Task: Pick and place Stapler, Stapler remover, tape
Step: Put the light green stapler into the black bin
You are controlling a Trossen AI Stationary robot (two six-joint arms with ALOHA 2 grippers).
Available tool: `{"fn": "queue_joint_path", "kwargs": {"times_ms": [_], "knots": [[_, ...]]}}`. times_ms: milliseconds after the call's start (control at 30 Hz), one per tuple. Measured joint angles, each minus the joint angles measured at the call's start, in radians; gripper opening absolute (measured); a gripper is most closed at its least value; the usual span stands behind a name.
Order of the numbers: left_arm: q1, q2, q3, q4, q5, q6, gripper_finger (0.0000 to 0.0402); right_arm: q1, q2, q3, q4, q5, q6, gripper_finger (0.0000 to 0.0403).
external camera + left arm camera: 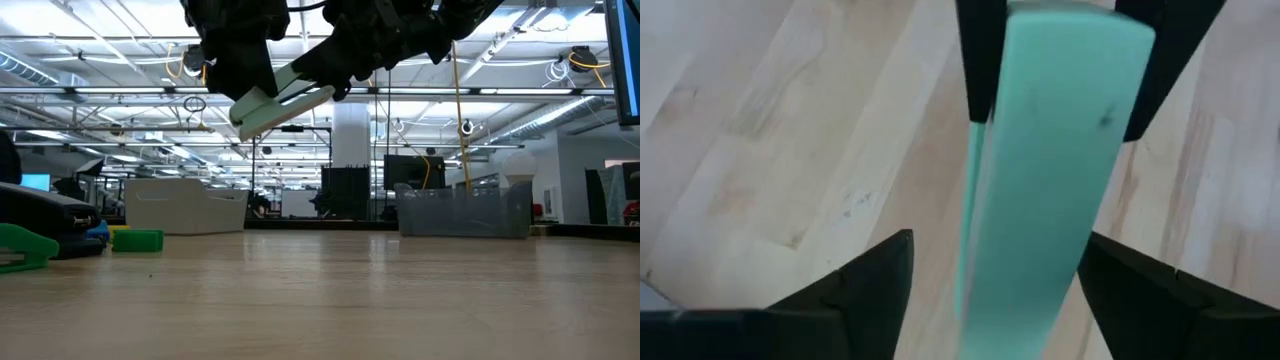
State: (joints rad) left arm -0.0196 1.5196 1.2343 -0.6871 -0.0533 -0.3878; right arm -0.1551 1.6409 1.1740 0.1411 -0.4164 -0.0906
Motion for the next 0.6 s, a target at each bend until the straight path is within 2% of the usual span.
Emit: {"fn": "queue_joint_path", "kwargs": {"times_ms": [233,400,600], "knots": [[0.0,0.0,0.0,-0.064,0.0,-0.015,0.0277,-0.003,0.0,0.0,-0.088,0.104,-0.005,0.0118],[0.0,0.0,0.0,-0.135,0.001,-0.014,0.0265,-0.021,0.0,0.0,-0.119,0.112,-0.007,0.0118],[-0.001,0.0,0.0,-0.222,-0.012,-0.043,0.025,-0.055,-0.022,0.0,-0.141,0.187,-0.012,0.0118]]}}
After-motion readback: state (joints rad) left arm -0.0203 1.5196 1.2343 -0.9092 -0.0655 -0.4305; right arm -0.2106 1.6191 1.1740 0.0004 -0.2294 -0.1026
